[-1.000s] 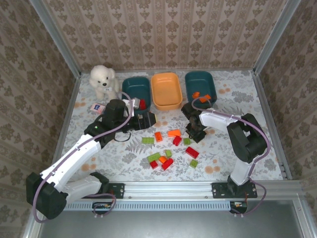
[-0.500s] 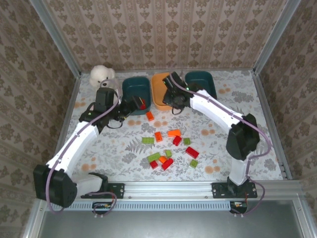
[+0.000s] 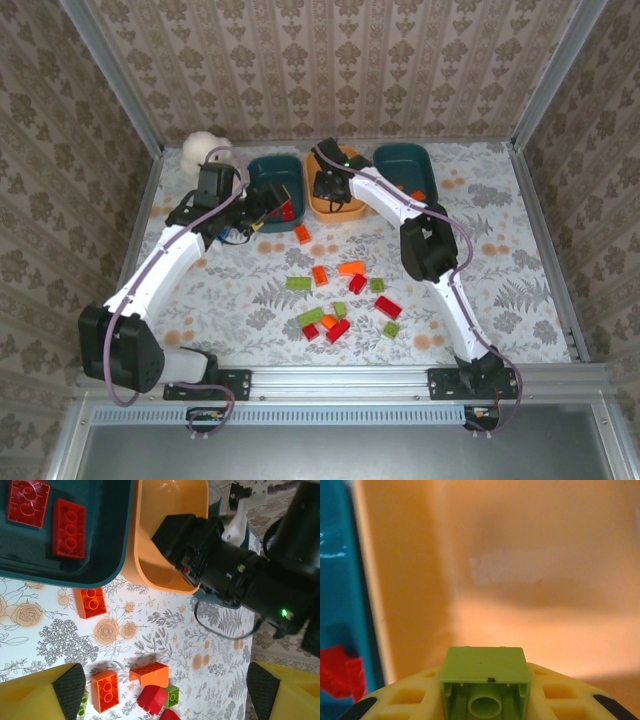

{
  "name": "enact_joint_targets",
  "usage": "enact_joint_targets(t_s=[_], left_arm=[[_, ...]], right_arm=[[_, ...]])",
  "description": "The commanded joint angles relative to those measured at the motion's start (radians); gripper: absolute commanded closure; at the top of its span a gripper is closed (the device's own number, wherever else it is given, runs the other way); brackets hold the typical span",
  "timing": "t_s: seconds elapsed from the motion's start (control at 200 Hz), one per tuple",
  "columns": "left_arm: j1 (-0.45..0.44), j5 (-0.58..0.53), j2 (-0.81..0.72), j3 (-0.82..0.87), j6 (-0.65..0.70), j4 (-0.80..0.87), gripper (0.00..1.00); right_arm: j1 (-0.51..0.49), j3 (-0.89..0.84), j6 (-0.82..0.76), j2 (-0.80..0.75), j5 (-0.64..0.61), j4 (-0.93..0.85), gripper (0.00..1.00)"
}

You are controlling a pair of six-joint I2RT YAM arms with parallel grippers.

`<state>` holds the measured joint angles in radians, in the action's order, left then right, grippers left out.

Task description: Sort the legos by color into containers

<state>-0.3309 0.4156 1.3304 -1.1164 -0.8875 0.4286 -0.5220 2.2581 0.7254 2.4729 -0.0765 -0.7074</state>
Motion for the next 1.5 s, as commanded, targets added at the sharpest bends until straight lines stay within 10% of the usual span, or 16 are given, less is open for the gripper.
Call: enact_joint_targets(t_s=[0.0, 0.525, 0.965, 1.24, 1.495], left_arm=[[0.010, 0.008, -0.027, 0.001, -0.014, 0.019, 0.12], [0.011, -0.003, -0.088, 0.050, -0.029, 0.051, 0.13], [0.001, 0.030, -0.104, 0.045, 0.015, 0.063, 0.14], [-0.222, 0.017, 0.050, -0.110, 0.204, 0.236, 0.18], [-0.394, -0.085, 0.222, -0.182, -0.202, 0.301, 0.20]], right_arm=[[0.026, 0.061, 0.029, 0.057, 0.038, -0.024, 0.66], [0.056, 0.182, 0.105, 0.149, 0.050, -0.109, 0.52], [0.053, 0.218, 0.022, -0.104, -0.004, -0.092, 0.40], [0.042, -0.461, -0.054, -0.674, -0.068, 0.113, 0.40], [0.020, -1.016, -0.105, -1.237, 0.026, 0.077, 0.35]])
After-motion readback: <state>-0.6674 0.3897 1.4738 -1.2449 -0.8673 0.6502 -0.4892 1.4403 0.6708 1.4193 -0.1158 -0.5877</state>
